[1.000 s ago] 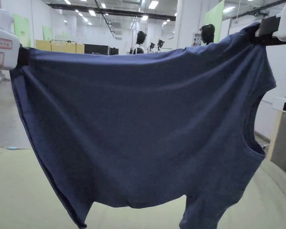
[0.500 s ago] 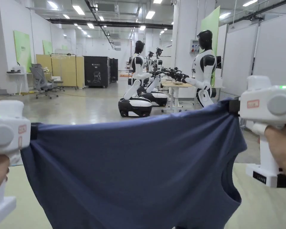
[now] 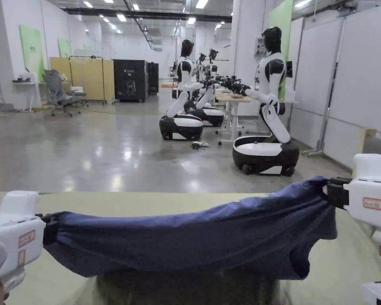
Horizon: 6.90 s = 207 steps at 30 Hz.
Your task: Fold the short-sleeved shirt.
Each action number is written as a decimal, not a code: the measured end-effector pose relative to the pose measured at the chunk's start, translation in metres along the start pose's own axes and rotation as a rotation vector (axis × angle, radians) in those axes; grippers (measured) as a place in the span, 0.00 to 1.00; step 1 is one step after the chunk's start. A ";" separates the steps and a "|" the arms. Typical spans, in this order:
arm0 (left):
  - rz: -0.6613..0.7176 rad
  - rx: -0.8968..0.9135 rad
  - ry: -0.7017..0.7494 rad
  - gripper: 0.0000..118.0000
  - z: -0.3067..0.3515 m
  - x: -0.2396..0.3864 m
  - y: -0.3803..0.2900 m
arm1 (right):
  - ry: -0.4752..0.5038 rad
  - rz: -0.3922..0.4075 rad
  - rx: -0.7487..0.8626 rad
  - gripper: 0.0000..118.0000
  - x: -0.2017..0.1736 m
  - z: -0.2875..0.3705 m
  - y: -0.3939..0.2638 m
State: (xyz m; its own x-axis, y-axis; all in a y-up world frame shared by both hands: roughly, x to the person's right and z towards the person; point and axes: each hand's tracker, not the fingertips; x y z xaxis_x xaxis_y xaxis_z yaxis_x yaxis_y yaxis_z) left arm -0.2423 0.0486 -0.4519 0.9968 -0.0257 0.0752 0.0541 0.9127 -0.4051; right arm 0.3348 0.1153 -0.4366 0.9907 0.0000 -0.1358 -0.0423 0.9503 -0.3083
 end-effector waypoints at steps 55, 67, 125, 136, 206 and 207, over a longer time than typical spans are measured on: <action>-0.093 -0.393 -0.085 0.10 0.037 -0.002 -0.281 | -0.181 0.071 -0.202 0.10 -0.077 0.139 -0.256; -0.050 -0.318 -0.092 0.06 0.066 0.017 -0.257 | -0.092 0.088 -0.474 0.64 -0.045 0.079 -0.322; -0.015 -0.205 0.025 0.48 0.026 0.005 -0.210 | -0.058 0.060 -0.028 0.08 -0.109 0.122 -0.243; -0.146 -0.453 0.035 0.94 -0.087 0.015 -0.197 | -0.144 0.046 -0.136 0.08 -0.073 0.102 -0.247; -0.053 -0.274 0.072 0.03 -0.028 -0.002 -0.166 | -0.012 0.038 0.058 0.05 -0.142 0.078 -0.234; -0.069 -0.284 0.085 0.05 -0.049 -0.009 -0.163 | -0.016 0.038 0.051 0.05 -0.141 0.075 -0.234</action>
State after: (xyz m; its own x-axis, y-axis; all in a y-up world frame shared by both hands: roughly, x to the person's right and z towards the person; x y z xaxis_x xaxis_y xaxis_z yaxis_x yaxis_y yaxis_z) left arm -0.2570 -0.1199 -0.4314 0.9909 -0.1289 0.0397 0.1242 0.7574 -0.6410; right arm 0.2142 -0.0841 -0.2747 0.9904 0.0411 -0.1318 -0.0739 0.9641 -0.2551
